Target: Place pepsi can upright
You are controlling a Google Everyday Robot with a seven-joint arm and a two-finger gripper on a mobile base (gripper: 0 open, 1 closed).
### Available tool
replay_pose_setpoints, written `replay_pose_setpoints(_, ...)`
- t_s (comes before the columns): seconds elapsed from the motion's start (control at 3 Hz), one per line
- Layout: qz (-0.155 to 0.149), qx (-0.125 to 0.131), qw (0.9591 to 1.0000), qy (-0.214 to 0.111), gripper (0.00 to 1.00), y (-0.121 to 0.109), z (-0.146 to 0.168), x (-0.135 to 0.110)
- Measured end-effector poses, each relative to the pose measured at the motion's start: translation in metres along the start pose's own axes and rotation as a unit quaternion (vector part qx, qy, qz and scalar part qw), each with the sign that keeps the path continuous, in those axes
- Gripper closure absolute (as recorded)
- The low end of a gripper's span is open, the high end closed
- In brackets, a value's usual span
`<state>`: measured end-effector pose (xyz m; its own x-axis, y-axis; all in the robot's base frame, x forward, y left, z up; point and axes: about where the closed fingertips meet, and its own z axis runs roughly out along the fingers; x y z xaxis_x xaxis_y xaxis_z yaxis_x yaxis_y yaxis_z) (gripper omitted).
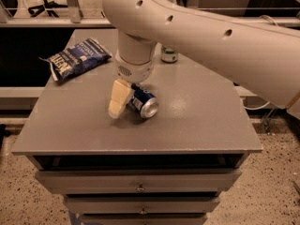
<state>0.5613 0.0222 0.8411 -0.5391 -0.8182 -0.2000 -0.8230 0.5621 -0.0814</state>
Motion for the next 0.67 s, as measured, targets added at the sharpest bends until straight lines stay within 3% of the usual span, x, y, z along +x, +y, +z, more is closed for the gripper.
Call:
replay_pose_setpoints(0.33, 0.034, 0.017, 0.9989, 0.026, 0.26, -0.0070, 0.0195, -0.0091)
replay_pose_setpoints(0.67, 0.051, 0.029, 0.9978, 0.032, 0.57, -0.0157, 0.0187, -0.0131)
